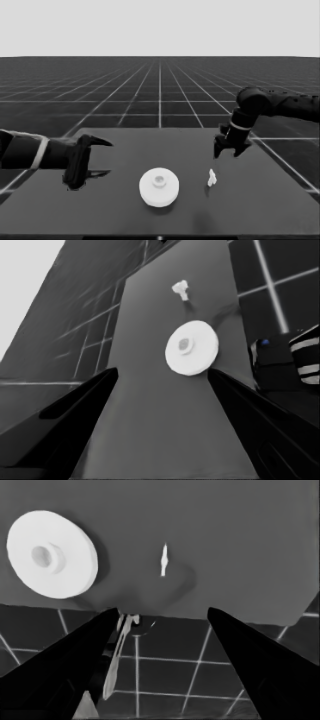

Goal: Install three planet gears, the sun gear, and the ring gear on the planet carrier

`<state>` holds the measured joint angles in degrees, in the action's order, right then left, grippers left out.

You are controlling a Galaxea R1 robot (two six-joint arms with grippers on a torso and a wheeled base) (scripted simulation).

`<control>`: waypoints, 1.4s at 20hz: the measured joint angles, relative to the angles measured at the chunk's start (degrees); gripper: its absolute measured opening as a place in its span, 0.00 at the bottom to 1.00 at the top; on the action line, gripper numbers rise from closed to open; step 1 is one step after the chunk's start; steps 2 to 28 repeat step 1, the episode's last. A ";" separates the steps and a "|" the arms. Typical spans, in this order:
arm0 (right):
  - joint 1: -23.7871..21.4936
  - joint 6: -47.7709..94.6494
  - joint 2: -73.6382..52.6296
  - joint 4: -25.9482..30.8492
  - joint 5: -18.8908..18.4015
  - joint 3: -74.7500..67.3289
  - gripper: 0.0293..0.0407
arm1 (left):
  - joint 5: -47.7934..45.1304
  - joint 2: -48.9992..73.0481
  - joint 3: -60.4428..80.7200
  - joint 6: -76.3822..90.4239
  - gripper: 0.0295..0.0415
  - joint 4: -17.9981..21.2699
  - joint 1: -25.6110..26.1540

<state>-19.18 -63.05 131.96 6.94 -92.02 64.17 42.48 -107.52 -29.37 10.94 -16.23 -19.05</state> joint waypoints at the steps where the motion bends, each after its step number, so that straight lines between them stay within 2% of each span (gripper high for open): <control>1: -0.11 -0.51 1.42 0.20 -0.70 2.95 0.81 | -1.53 2.94 2.26 3.77 0.76 -0.63 -0.21; 28: -0.11 -0.51 1.42 0.20 -0.70 2.95 0.81 | -1.53 2.94 2.26 3.77 0.76 -0.63 -0.21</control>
